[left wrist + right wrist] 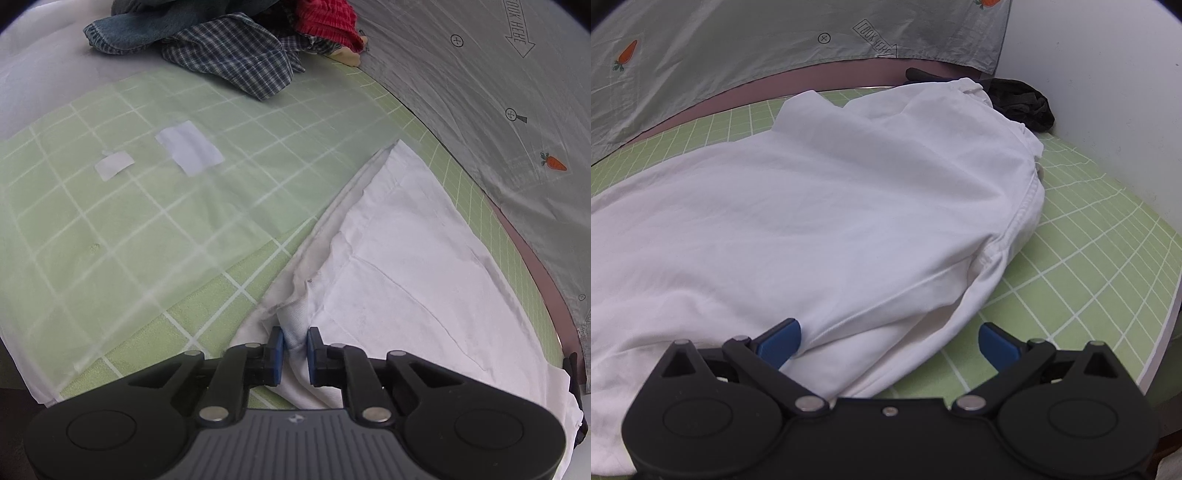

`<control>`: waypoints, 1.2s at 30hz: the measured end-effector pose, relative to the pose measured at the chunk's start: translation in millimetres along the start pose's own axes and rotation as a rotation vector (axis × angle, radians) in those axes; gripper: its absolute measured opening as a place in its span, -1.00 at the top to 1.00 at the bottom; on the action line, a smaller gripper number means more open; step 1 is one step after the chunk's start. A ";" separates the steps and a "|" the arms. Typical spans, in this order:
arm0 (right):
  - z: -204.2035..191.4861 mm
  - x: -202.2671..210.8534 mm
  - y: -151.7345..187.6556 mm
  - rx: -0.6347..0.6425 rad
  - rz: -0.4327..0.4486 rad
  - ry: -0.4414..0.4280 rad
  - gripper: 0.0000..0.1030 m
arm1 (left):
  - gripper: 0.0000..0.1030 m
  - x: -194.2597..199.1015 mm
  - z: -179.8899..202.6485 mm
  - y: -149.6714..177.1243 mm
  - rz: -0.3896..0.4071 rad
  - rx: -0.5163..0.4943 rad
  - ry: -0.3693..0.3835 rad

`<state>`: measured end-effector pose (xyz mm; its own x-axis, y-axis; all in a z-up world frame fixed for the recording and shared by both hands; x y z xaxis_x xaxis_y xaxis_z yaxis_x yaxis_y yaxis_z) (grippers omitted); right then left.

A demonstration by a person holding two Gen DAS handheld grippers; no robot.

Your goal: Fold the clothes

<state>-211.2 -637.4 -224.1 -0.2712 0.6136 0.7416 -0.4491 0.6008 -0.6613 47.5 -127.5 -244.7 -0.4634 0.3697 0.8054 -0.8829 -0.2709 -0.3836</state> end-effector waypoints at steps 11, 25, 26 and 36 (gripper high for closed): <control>1.3 -0.3 2.7 -0.036 0.004 0.003 -1.00 | -0.19 14.2 10.7 5.5 0.036 -0.082 -0.119; 5.0 -1.7 6.0 -0.092 -0.008 -0.007 -1.00 | -0.36 19.1 2.5 10.3 0.061 0.008 -0.191; 5.0 -1.7 6.2 -0.096 -0.008 -0.006 -1.00 | -0.36 17.2 2.7 11.6 0.056 0.016 -0.189; 6.6 -3.8 6.3 -0.112 -0.020 -0.023 -1.00 | -0.38 -2.0 24.5 18.2 0.045 -0.050 -0.178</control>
Point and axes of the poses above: each gripper's, at about its wrist camera, not at the fingertips, and x roughly against the way its jaws point, z to its right, y to its underside, the point moved 9 cm from there along -x, roughly the way its jaws point, and after that the axes turned 2 degrees about y, right-handed, at the moved point
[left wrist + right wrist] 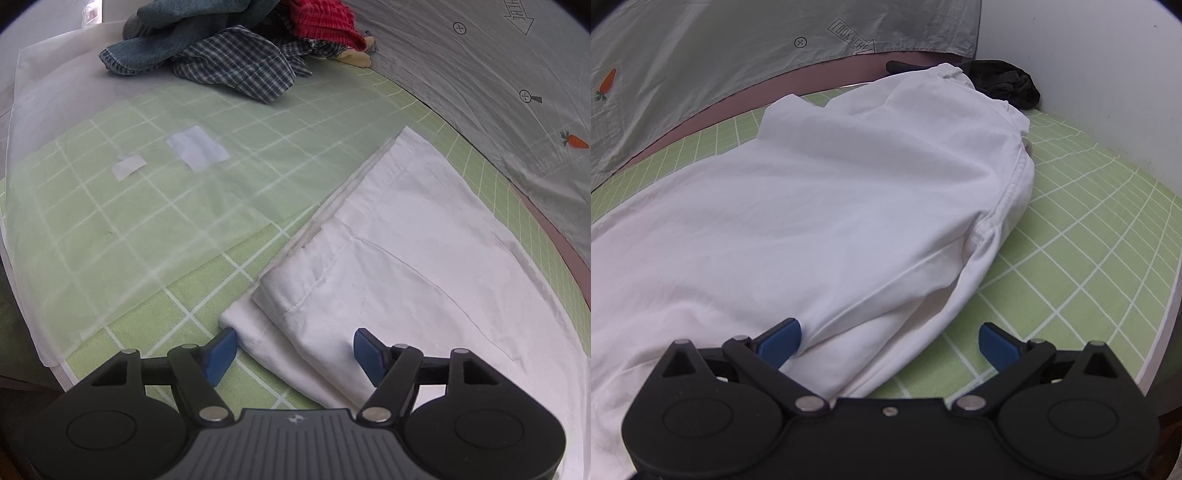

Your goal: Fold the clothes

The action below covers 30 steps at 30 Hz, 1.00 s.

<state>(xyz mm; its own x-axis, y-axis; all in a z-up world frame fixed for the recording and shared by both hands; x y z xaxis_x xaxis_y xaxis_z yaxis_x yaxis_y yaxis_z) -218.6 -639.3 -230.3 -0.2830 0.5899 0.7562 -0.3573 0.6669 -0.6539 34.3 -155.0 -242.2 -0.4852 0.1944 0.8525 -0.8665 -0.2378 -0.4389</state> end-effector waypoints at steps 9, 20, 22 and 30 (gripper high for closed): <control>2.3 -1.8 0.4 -0.009 -0.008 -0.023 -1.00 | -0.03 -3.8 6.0 -2.7 0.032 -0.041 -0.077; 0.3 -6.8 -13.1 0.052 -0.151 -0.062 -1.00 | 0.74 28.7 61.0 -18.5 0.161 -0.140 -0.019; 0.4 0.0 -20.5 0.093 -0.132 -0.048 -1.00 | 0.75 37.5 88.1 -18.1 0.197 -0.201 0.004; 21.1 2.7 -41.6 0.082 -0.089 -0.074 -1.00 | 0.76 48.2 217.4 21.4 0.253 -0.423 0.136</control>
<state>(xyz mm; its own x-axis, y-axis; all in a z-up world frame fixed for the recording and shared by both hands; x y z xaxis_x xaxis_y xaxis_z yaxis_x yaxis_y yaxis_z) -223.2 -675.1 -200.5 -0.3111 0.4929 0.8126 -0.4548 0.6735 -0.5827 17.9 -357.6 -148.7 -0.6727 0.3095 0.6721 -0.6777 0.1067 -0.7275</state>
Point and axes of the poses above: each gripper's, at about its wrist camera, not at the fingertips, and x roughly against the way its jaws point, z to its right, y to its underside, the point moved 9 cm from there along -x, roughly the way its jaws point, and after that the axes turned 2 degrees about y, right-handed, at the moved point
